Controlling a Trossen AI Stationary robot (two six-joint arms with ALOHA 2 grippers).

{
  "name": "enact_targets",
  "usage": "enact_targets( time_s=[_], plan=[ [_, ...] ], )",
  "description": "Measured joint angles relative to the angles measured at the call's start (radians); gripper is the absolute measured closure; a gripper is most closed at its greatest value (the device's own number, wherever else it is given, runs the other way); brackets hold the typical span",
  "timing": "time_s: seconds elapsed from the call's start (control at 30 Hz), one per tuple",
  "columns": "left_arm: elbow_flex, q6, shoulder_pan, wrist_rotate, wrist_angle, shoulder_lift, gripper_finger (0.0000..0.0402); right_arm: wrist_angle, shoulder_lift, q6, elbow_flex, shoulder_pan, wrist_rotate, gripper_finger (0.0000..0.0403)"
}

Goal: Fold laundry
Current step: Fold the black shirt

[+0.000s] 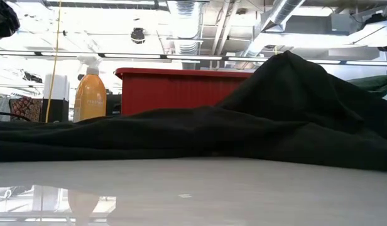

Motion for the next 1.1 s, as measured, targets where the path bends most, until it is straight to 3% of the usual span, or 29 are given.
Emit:
enact_targets(
  time_s=[0.17,0.27,0.37,0.43,0.5,0.57,0.67,0.73,0.87,1.1],
  plan=[
    [0.0,-0.05,0.0,-0.012,0.022,0.0,0.0401,0.099,0.037,0.007,-0.062,0.002,-0.017,0.0218],
    [0.0,-0.032,0.0,-0.082,0.103,0.0,0.0401,0.104,0.049,0.029,-0.077,0.01,-0.014,0.0235],
    [0.0,0.04,0.0,-0.173,0.224,-0.001,0.0401,0.092,0.063,0.04,-0.089,0.017,-0.009,0.0274],
    [0.001,0.108,0.001,-0.269,0.346,-0.001,0.0401,0.095,0.056,0.039,-0.093,0.016,-0.011,0.0321],
    [0.015,0.247,0.002,-0.382,0.521,-0.004,0.0401,0.094,0.023,0.038,-0.097,0.012,-0.021,0.0374],
    [0.038,0.478,0.002,-0.44,0.743,-0.02,0.0401,0.083,-0.021,0.032,-0.097,0.003,-0.046,0.0384],
    [0.098,0.877,0.002,-0.437,1.009,-0.058,0.0401,0.03,-0.144,0.02,-0.055,-0.008,-0.051,0.0379],
    [0.156,1.099,-0.009,-0.408,1.091,-0.091,0.0401,0.01,-0.225,-0.011,-0.021,-0.01,-0.051,0.0384],
    [0.283,1.33,-0.041,-0.39,1.0,-0.15,0.0402,-0.021,-0.391,-0.019,0.081,-0.011,0.006,0.0386],
    [0.472,1.298,-0.079,-0.409,0.614,-0.187,0.0401,-0.218,-0.518,0.003,0.27,0.045,0.139,0.0386]
  ],
)
